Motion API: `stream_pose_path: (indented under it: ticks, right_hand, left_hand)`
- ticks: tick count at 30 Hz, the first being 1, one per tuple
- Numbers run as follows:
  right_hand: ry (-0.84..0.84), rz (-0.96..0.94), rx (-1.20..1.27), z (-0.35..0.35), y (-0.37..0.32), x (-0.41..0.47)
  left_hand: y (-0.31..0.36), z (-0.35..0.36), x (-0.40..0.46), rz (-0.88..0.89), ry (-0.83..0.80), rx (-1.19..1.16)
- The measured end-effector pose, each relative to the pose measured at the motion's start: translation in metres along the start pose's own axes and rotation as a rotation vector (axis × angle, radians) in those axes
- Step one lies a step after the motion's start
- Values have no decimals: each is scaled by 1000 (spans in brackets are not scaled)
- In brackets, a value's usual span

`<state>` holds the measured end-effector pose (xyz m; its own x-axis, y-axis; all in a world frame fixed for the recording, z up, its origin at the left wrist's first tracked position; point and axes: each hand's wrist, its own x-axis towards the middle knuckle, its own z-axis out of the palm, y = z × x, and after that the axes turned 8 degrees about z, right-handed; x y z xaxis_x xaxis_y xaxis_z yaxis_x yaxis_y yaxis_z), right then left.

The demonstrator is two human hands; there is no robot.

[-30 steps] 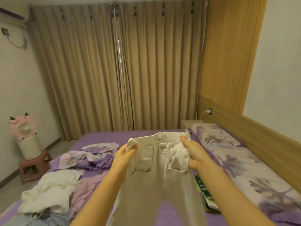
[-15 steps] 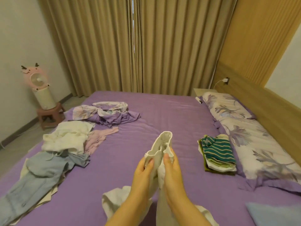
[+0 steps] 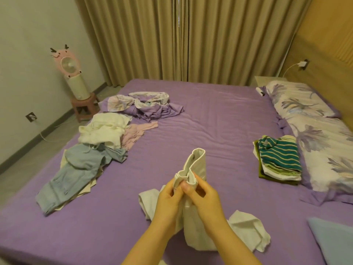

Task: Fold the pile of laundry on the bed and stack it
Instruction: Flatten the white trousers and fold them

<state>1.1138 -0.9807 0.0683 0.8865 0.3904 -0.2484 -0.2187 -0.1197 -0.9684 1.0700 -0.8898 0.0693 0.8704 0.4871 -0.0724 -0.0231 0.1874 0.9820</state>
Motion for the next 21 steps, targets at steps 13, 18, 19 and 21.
stream_pose_path:
  ticks: [13, 18, 19, 21]
  right_hand:
    - [-119, 154, 422, -5, -3, 8]
    - [-271, 118, 296, -18, 9, 16]
    - [-193, 66, 202, -23, 11, 20]
    - [-16, -49, 52, -37, 10, 34]
  left_hand:
    - [-8, 3, 26, -7, -139, 42]
    - [-10, -11, 35, 0, 107, 19]
    - [-9, -14, 34, 0, 114, 15]
    - [-2, -20, 34, 13, 63, -24]
